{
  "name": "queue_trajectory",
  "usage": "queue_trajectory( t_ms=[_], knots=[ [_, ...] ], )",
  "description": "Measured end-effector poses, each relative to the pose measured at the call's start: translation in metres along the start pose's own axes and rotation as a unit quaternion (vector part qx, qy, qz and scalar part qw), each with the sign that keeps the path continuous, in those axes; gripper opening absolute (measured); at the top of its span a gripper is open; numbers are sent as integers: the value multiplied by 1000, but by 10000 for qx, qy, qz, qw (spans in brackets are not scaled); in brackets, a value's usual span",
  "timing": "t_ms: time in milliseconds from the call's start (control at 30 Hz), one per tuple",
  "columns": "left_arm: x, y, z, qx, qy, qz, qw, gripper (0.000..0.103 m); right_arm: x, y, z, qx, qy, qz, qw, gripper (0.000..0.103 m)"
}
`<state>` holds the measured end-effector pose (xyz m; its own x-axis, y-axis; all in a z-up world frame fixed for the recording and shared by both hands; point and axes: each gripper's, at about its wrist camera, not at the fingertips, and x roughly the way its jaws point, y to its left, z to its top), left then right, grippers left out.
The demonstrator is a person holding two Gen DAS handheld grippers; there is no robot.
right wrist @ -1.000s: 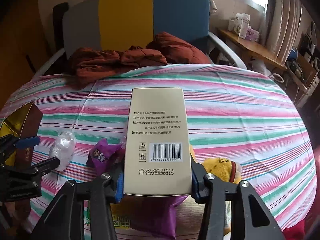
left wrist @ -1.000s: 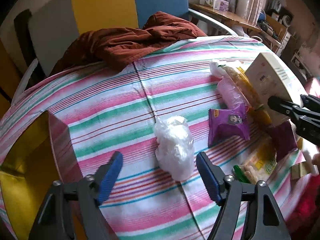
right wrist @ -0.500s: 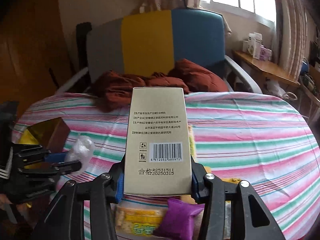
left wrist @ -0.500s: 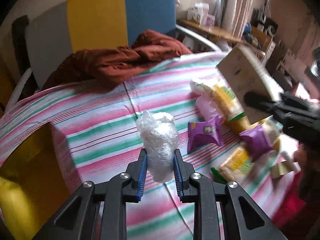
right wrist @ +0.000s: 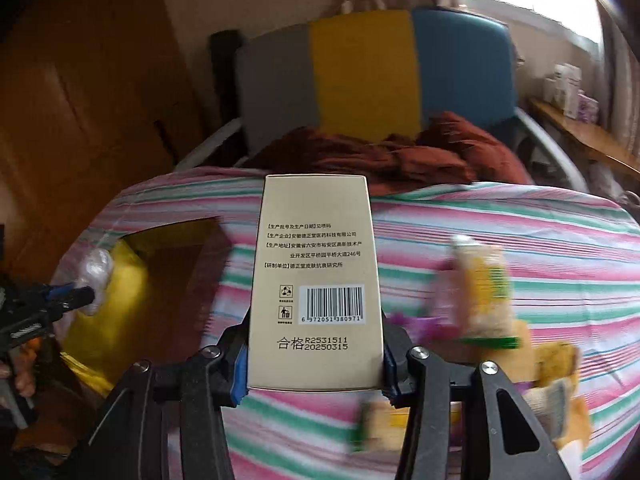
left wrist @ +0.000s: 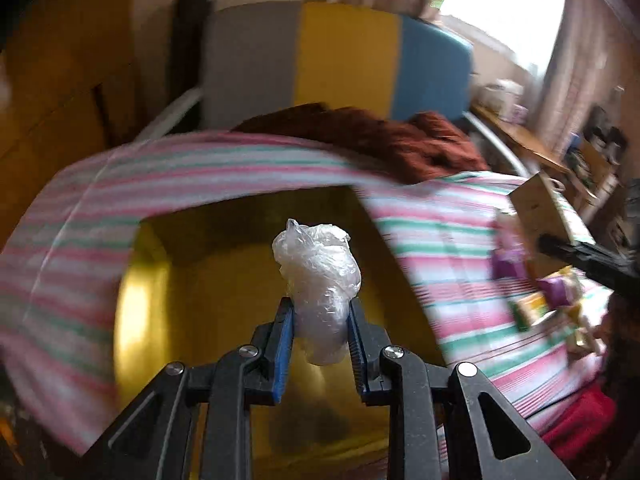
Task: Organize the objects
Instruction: 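Place the plastic bag and the cream box into the gold tray with both grippers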
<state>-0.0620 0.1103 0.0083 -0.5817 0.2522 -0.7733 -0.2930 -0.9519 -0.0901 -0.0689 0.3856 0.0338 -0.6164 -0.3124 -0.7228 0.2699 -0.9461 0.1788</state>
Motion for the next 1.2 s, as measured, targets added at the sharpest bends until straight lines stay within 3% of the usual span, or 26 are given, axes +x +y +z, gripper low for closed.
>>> queue_trajectory(
  t_ms=[167,300,533,667,933,1033,1200],
  knots=[
    [0,44,-32,-301,186,391,9986,28,32,71,7,-221,343,442,9982,49],
    [-10,65,-49,-403,57,622,9972,37,72,130,11,-238,755,571,9952,49],
    [-27,87,-66,-598,-107,648,9960,39,144,210,28,-44,1296,889,9876,51],
    [-38,94,-71,-655,-289,756,9946,55,147,220,20,24,1288,901,9876,51],
    [-45,94,-72,-701,-433,800,9934,61,113,212,6,-21,1077,815,9908,55],
    [-49,93,-73,-744,-496,793,9928,72,102,214,-4,-168,1013,678,9924,55],
    [-55,93,-75,-778,-554,897,9914,76,86,204,-27,-105,964,557,9937,55]
  ],
)
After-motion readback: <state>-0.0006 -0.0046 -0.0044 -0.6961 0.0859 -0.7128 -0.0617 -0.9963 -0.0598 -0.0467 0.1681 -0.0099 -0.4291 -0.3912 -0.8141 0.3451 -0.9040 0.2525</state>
